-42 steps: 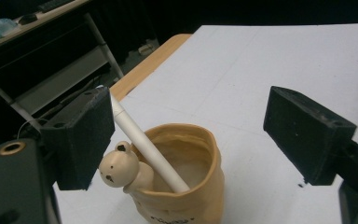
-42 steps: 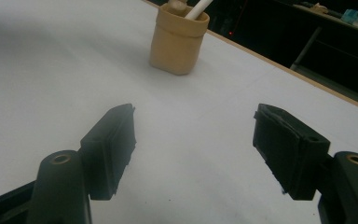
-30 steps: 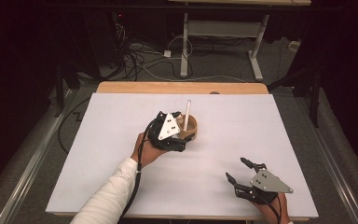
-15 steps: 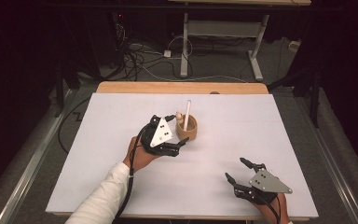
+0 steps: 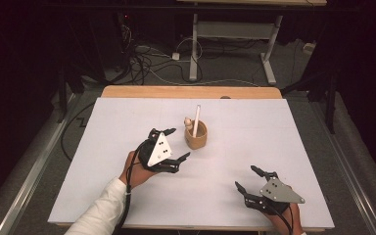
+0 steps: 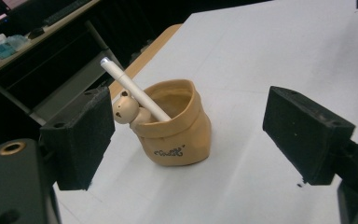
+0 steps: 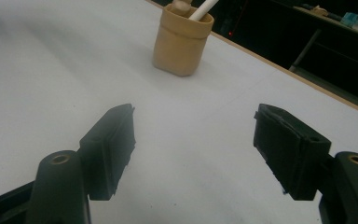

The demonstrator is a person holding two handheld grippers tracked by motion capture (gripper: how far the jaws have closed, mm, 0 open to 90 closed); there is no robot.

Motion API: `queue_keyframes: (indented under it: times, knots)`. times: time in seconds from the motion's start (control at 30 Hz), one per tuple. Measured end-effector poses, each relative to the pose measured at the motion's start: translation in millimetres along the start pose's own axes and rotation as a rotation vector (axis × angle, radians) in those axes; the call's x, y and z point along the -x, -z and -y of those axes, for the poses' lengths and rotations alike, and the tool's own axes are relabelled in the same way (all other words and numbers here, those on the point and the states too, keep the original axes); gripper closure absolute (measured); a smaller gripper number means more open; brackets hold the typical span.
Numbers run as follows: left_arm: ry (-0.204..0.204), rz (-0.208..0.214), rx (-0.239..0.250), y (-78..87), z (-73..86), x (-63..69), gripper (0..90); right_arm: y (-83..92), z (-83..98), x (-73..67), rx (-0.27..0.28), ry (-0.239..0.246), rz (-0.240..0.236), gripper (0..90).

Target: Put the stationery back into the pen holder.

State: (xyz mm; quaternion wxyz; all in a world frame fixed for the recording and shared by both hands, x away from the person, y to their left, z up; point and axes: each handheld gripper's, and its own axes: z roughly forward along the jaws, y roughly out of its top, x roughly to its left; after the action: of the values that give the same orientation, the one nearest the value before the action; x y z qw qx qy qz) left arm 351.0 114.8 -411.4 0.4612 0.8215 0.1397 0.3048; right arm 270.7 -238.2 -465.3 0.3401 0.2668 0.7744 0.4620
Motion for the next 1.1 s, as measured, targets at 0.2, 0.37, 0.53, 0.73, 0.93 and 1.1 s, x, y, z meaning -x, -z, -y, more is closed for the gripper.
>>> queue_keyframes:
  times: [0.2, 0.37, 0.53, 0.73, 0.93, 1.1]
  knots:
    - [-0.017, 0.003, -0.007, 8.8, 3.7, 3.9, 15.7, 1.1, -0.5, 0.4, 0.006, -0.008, 0.017, 27.4]
    - [-0.018, -0.002, 0.002, 19.2, 8.1, 5.5, 15.5, 2.5, -0.9, 1.1, 0.013, -0.007, 0.026, 26.9]
    - [-0.032, -0.022, 0.011, 30.8, 15.5, 9.6, 15.5, 3.0, -1.3, 1.2, 0.016, -0.010, 0.032, 26.5]
    - [-0.035, -0.038, 0.003, 42.6, 29.3, 13.4, 15.5, 2.5, -0.8, 1.0, 0.012, -0.004, 0.030, 26.4]
    - [-0.020, -0.054, -0.016, 51.3, 48.3, 14.5, 15.6, 2.7, 0.0, 1.7, 0.015, -0.003, 0.029, 26.3]
    - [-0.012, -0.062, -0.036, 57.4, 65.9, 16.6, 15.8, 3.1, 1.3, 2.6, 0.015, -0.003, 0.027, 26.3]
